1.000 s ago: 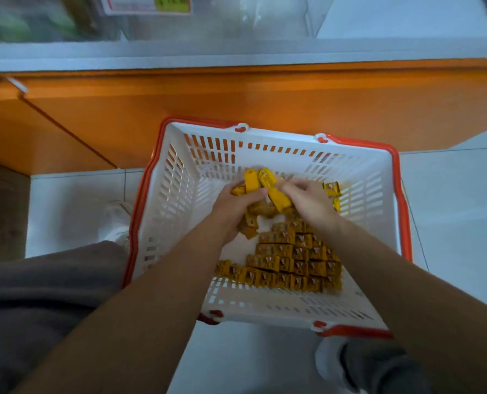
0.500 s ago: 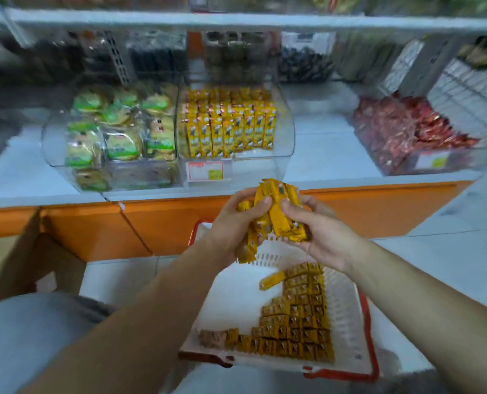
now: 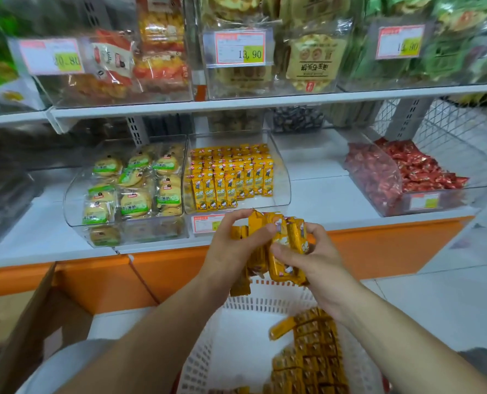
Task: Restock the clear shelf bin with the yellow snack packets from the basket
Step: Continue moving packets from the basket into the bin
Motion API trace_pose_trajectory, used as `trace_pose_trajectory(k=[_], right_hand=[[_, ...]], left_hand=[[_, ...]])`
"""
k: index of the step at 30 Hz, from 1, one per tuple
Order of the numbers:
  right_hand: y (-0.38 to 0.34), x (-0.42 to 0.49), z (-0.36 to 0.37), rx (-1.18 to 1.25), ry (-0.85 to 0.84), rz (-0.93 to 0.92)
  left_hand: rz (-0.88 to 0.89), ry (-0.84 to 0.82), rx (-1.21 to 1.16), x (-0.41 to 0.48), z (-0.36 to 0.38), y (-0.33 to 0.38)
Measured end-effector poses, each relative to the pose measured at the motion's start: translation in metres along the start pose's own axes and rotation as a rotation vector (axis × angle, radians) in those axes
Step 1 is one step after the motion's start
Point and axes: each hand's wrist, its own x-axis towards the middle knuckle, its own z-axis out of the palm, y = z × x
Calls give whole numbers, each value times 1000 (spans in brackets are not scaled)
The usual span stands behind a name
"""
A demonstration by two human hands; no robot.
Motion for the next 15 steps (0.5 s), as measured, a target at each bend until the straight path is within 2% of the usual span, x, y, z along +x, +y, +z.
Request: trace_pose_trajectory(k=[4,9,15], right_hand=[[5,10,-3,-60,0,-37],[1,21,1,-139,-36,-81],[-2,28,1,4,-75,-32]], left_hand=[[2,-57,29,10,-1,1],[-16,-30,-3,23,-4,5],[2,11,1,28,-9,8]])
